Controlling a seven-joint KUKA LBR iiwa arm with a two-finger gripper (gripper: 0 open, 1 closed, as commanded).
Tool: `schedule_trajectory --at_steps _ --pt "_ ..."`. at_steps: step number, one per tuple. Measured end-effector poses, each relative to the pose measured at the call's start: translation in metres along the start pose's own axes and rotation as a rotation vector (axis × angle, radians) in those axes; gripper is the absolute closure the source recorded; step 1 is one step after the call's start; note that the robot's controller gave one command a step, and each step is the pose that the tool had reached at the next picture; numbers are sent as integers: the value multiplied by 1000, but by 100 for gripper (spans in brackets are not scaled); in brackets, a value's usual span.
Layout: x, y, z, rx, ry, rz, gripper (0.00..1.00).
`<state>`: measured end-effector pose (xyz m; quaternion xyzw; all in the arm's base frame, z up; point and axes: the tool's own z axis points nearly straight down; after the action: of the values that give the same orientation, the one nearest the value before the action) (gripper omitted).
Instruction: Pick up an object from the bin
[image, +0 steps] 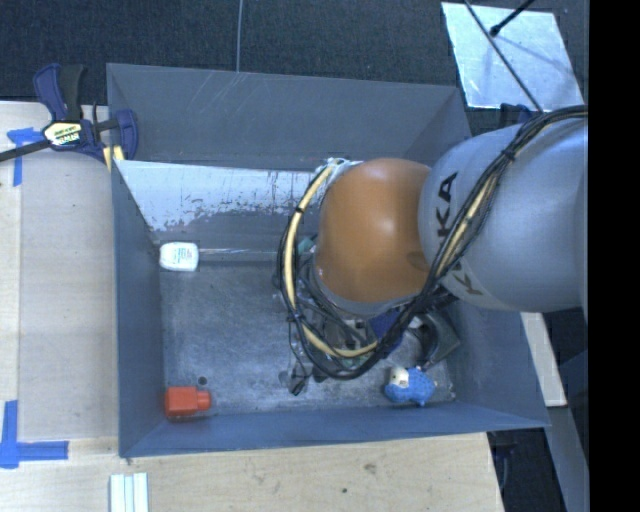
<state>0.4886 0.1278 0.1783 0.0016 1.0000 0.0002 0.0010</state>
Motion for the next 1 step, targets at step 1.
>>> schedule_trajectory --at_steps 1 --pt "4 50 66 0 7 17 0"
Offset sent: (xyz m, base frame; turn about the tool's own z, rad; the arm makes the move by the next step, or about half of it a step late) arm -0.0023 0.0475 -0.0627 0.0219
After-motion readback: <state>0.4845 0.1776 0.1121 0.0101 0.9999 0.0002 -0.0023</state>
